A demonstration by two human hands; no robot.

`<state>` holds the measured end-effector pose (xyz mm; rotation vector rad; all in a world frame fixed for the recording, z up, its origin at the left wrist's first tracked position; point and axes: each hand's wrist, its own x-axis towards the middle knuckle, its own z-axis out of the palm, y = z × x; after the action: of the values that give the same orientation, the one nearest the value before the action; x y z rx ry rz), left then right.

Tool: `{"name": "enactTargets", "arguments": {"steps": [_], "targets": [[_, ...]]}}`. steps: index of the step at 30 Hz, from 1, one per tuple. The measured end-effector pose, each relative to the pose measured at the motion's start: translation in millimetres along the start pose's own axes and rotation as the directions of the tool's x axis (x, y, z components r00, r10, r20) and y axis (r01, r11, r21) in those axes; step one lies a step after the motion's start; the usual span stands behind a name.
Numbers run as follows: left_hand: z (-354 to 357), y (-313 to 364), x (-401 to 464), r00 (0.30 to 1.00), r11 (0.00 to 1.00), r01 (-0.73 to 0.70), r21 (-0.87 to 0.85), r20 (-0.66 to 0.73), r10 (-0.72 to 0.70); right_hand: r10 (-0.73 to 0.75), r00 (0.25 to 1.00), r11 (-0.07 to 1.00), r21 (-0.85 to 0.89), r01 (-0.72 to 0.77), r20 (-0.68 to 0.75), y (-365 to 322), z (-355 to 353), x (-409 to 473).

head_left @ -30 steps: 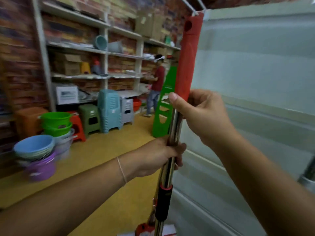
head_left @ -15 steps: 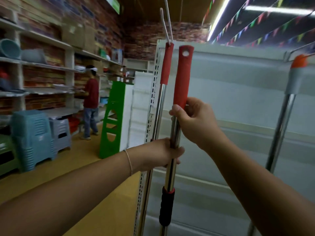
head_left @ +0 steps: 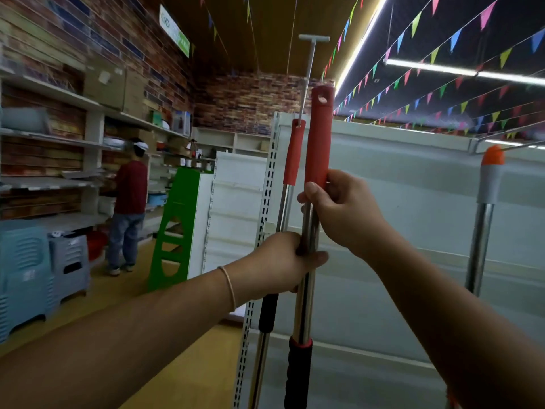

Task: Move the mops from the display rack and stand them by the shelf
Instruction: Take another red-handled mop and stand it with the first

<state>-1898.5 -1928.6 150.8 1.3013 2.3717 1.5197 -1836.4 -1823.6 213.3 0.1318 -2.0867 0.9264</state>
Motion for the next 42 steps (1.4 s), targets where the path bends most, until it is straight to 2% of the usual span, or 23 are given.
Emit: {"name": "enactTargets", "arguments": {"steps": [6,10,19,25,33,42], "targets": [[-20,11,-2,0.991,0.995,-0.094,0.037,-0.089,0.097,-0.065,0.997,0.998,-0.01,0.065,-0.037,-24,3,18],[-25,11,-3,0.996,0.999,-0.053,-0.01,-0.077,0.052,-0.046,0.998,0.998,-0.046,0.044,-0.046,-26,9,24],[-25,2,9,0.993,1.0,-0.015,0.024,-0.115,0.018,-0.005,0.998,1.0,0.023,0.006,-0.062,-12,18,36],[-29,-8,20,0.993,1.0,0.011,0.011,-0.115,-0.009,0.008,0.998,1.0,-0.003,-0.008,-0.062,1,29,48],[-22,-24,44,0.993,0.999,0.044,0.015,-0.108,-0.043,0.097,0.994,0.992,0.084,-0.094,-0.038,27,37,62],[-17,-43,81,0.993,0.998,0.057,-0.015,-0.102,-0.058,0.146,0.989,0.988,0.049,-0.147,0.013,56,42,88]]}}
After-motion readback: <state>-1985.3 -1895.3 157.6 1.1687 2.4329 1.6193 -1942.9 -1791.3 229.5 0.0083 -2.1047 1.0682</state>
